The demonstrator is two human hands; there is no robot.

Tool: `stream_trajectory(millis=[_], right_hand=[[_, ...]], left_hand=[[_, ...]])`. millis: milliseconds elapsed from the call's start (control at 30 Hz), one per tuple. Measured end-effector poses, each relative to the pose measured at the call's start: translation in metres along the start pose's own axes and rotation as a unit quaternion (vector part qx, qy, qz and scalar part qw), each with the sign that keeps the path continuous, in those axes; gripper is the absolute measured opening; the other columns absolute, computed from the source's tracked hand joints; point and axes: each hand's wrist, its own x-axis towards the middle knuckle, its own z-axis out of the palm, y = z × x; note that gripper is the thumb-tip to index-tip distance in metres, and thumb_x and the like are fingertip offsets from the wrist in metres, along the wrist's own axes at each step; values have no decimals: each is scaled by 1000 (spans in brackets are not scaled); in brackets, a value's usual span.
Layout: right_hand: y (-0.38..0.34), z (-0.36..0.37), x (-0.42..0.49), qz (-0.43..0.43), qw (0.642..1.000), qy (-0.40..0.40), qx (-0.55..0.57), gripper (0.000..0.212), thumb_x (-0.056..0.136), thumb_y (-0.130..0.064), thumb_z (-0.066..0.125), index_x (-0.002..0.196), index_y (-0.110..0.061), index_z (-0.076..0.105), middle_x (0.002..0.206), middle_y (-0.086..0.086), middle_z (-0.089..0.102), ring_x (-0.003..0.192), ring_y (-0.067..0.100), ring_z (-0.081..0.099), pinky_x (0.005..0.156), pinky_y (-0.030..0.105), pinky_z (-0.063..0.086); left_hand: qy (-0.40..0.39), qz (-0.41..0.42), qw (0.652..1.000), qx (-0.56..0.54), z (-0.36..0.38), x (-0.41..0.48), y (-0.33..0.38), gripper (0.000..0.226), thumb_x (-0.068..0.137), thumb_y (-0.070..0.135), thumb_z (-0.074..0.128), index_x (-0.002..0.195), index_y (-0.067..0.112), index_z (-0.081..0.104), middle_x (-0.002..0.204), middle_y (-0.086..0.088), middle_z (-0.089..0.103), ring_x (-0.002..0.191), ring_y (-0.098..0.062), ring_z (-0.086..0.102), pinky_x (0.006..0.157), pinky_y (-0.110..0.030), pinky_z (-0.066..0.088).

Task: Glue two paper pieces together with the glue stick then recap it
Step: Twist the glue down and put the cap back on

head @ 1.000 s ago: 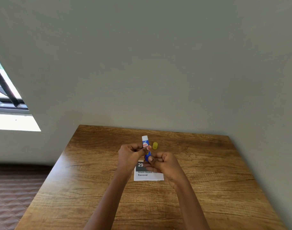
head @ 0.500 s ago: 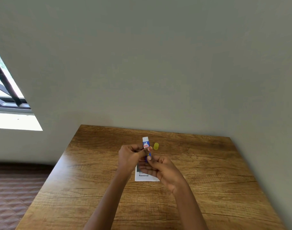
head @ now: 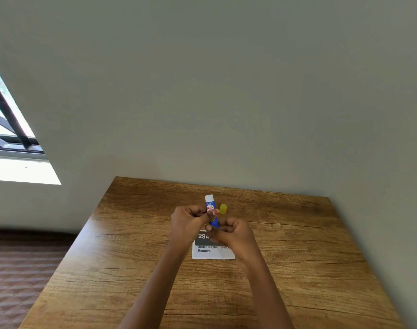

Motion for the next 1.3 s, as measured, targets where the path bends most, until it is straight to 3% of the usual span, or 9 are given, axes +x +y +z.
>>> stream_trajectory(millis=[100,200,400,533,633,733,833,1133,1300], right_hand=[[-3,-8,-1,39,986,-110,118,22,85,-13,62,104,-4,67,96,15,73,94,26,69,83,32,57],[-4,-8,-3,40,979,-136,145,20,91,-9,54,104,-1,66,96,15,73,94,25,70,81,30,58],[-4,0,-2,25,999,9,19,10,76,-5,73,86,-5,72,80,14,74,74,19,72,72,32,60],[3,9,-1,-12,990,112,-84,27,59,-19,87,77,-10,70,68,5,73,63,13,70,65,35,60],[5,2,3,9,999,10,-32,28,68,-23,82,89,-9,69,82,12,75,80,22,72,78,40,59],[3,-6,2,32,991,-98,81,23,85,-16,64,105,-5,67,99,16,73,96,27,69,84,34,57],[3,-6,0,42,986,-118,110,21,90,-12,57,105,-2,66,99,16,73,97,27,69,84,32,57],[5,5,0,-2,992,106,-71,20,59,-16,85,72,-11,70,68,7,73,63,17,70,66,34,59],[3,-9,1,23,997,-58,46,20,79,-17,72,98,-10,70,93,16,74,89,26,71,84,38,57]], left_hand=[[-7,1,1000,-14,-3,2,0,10,70,23,78,77,17,76,71,1,75,68,-6,70,59,-13,51],[-25,6,1000,-11,-3,1,1,13,70,24,78,79,16,76,73,-1,75,70,-9,71,63,-18,53],[-4,10,1000,17,0,1,-1,11,69,26,79,76,18,76,70,0,74,69,-10,70,64,-23,54],[-6,1,1000,24,3,0,-2,14,69,27,79,77,16,76,70,-1,74,67,-13,70,65,-27,55],[-5,6,1000,21,1,0,-2,13,68,26,80,76,16,76,69,0,75,66,-10,70,62,-22,55],[-14,5,1000,8,-1,1,-3,12,68,25,80,77,16,76,71,1,75,70,-9,70,61,-17,54],[-23,9,1000,15,0,1,-3,14,69,27,79,79,17,77,73,1,75,71,-8,70,64,-19,54],[-11,13,1000,20,11,-6,0,10,70,22,79,77,16,75,59,5,70,46,0,58,47,-13,45],[-6,16,999,32,6,-3,-4,11,68,29,80,75,22,76,65,4,73,61,-6,68,56,-18,53]])
